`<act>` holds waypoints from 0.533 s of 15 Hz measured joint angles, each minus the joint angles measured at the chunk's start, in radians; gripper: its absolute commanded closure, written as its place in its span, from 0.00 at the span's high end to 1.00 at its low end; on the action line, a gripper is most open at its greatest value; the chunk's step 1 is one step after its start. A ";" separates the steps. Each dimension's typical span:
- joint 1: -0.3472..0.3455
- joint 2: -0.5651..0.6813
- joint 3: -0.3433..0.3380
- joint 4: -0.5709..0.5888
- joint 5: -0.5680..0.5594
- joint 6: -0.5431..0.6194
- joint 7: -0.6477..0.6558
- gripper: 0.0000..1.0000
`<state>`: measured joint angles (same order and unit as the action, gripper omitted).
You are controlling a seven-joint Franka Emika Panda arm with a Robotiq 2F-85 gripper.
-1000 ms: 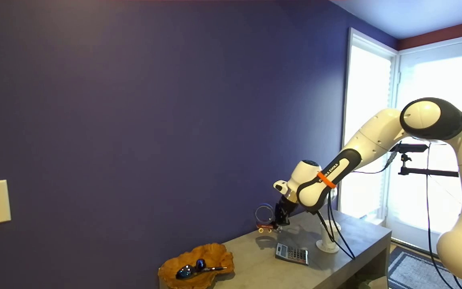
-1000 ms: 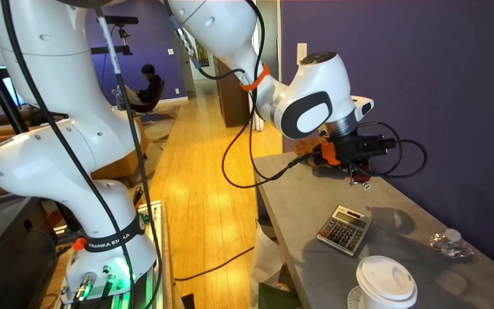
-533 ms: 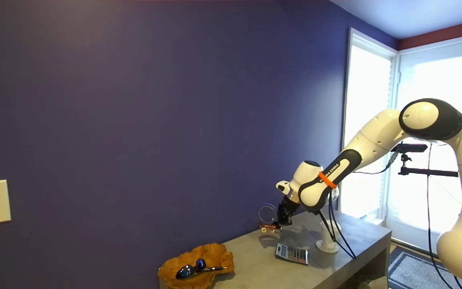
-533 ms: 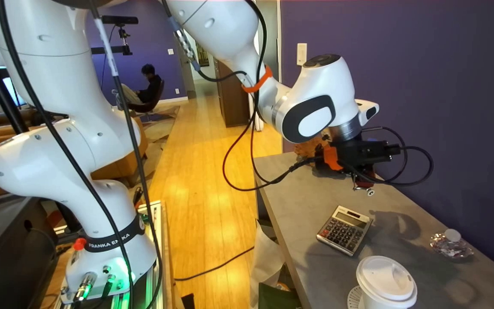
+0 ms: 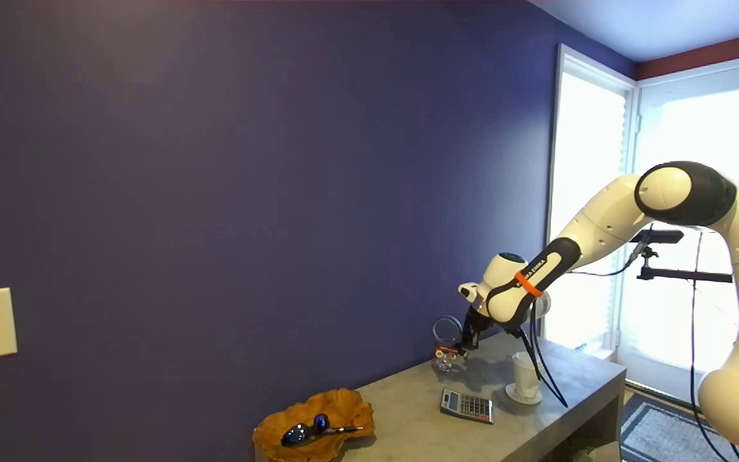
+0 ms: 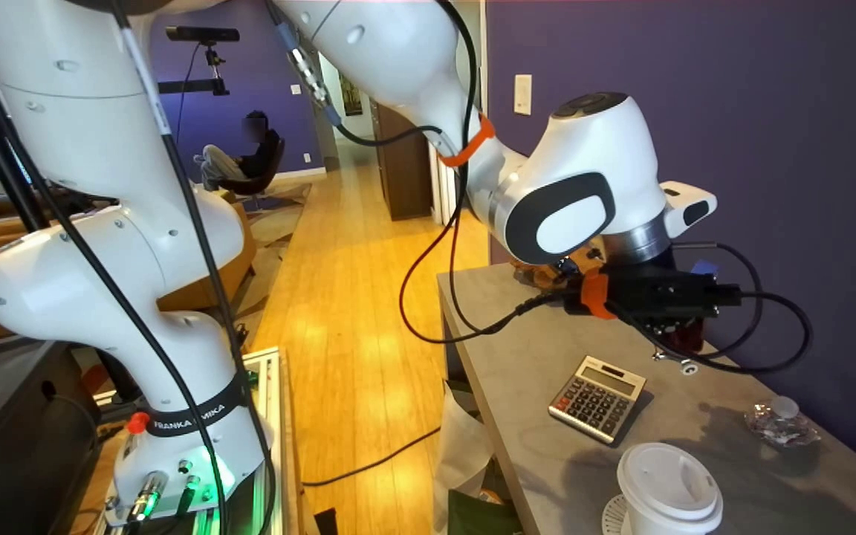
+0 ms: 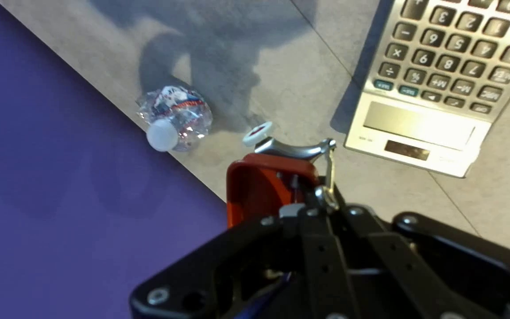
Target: Move the toy car to the right
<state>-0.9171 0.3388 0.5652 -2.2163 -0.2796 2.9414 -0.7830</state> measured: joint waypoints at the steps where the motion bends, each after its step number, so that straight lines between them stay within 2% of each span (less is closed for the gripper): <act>1: 0.000 0.003 -0.016 0.010 0.000 -0.001 0.021 0.01; 4: 0.026 0.014 -0.082 0.048 0.019 -0.011 0.074 0.01; 8: 0.190 0.027 -0.292 0.117 0.086 -0.018 0.112 0.01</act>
<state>-0.7266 0.3663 0.2730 -2.0994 -0.1933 2.9237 -0.6713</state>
